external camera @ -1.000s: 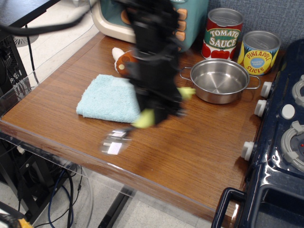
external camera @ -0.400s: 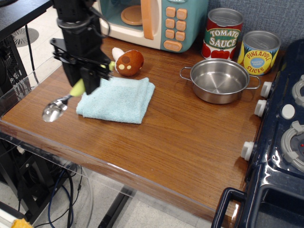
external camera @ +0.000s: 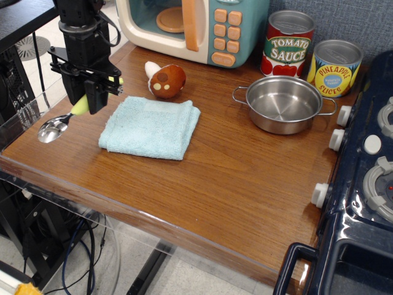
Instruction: Move the spoon to the right side of the blue coth.
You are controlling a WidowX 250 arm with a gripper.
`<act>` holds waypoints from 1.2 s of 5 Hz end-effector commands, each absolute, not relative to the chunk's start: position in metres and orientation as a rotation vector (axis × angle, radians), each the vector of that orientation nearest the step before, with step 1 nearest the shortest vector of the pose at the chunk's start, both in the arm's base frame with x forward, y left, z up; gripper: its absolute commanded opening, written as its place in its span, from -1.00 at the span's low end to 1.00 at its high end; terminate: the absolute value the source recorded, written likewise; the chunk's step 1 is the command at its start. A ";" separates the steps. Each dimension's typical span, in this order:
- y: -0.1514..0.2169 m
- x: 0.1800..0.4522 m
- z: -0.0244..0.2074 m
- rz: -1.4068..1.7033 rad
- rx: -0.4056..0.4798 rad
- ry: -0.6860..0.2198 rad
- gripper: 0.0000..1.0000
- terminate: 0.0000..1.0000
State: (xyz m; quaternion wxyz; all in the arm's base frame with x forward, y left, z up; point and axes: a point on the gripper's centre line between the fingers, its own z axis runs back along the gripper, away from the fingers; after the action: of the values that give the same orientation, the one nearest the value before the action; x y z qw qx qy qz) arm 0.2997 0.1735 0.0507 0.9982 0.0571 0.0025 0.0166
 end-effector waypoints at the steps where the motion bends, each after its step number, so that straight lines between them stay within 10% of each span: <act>1: 0.203 0.307 0.048 0.040 0.159 0.002 -1.00 -1.00; 3: 0.206 0.312 0.026 0.013 0.156 0.045 -1.00 -1.00; 4: 0.205 0.311 0.032 0.026 0.160 0.061 1.00 -1.00; 6: 0.200 0.306 0.050 0.032 0.183 0.043 1.00 -1.00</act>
State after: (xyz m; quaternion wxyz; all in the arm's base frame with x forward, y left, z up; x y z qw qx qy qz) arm 0.3039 0.2019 0.0190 0.9957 0.0714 0.0551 0.0191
